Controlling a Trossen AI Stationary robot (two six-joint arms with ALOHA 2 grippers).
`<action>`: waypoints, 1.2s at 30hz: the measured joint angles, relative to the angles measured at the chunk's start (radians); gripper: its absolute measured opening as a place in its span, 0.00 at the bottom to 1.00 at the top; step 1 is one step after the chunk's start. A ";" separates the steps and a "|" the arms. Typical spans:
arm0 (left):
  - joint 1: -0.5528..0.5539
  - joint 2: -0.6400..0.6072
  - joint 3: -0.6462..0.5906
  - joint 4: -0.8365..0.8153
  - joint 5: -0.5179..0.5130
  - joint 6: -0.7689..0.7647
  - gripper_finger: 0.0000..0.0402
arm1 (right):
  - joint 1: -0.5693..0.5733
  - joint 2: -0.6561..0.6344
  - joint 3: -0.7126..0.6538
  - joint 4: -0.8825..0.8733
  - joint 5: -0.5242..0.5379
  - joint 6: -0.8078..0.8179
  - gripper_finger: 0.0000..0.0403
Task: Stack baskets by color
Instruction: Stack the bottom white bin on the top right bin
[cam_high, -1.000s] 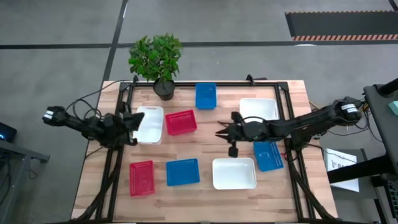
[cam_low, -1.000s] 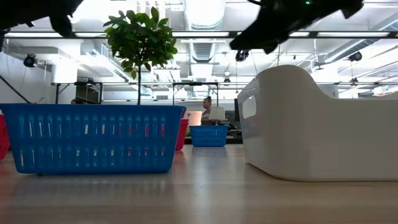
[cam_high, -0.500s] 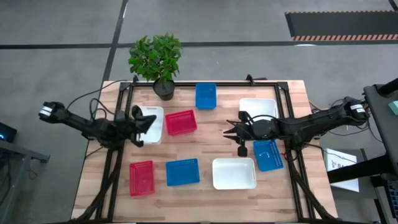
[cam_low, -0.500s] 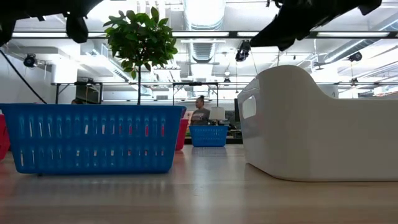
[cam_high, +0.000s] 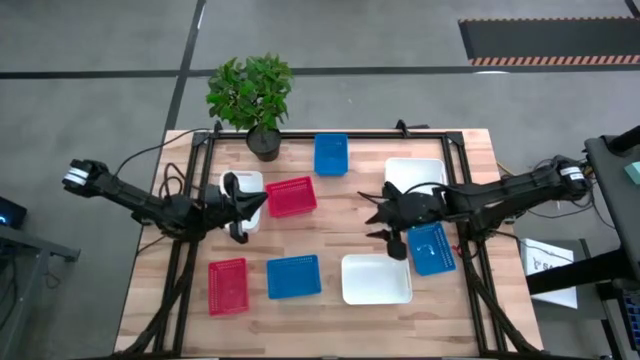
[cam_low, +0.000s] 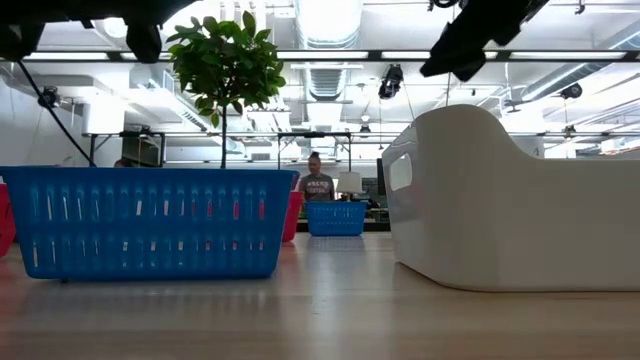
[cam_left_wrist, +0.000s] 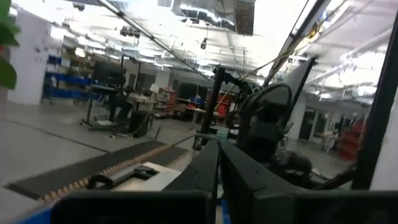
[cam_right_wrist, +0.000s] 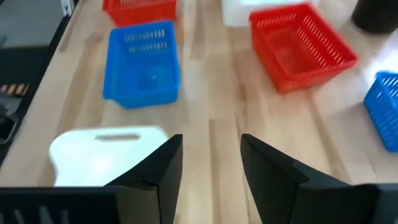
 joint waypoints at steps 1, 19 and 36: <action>0.000 0.003 0.000 0.001 0.000 0.017 0.00 | 0.012 0.009 0.022 -0.035 0.000 0.007 0.39; 0.002 -0.022 0.001 0.009 -0.002 0.112 0.00 | 0.343 0.428 0.496 -0.382 0.008 0.206 0.38; 0.002 -0.007 -0.002 0.007 -0.001 0.114 0.00 | 0.456 0.724 0.648 -0.679 0.011 0.386 0.43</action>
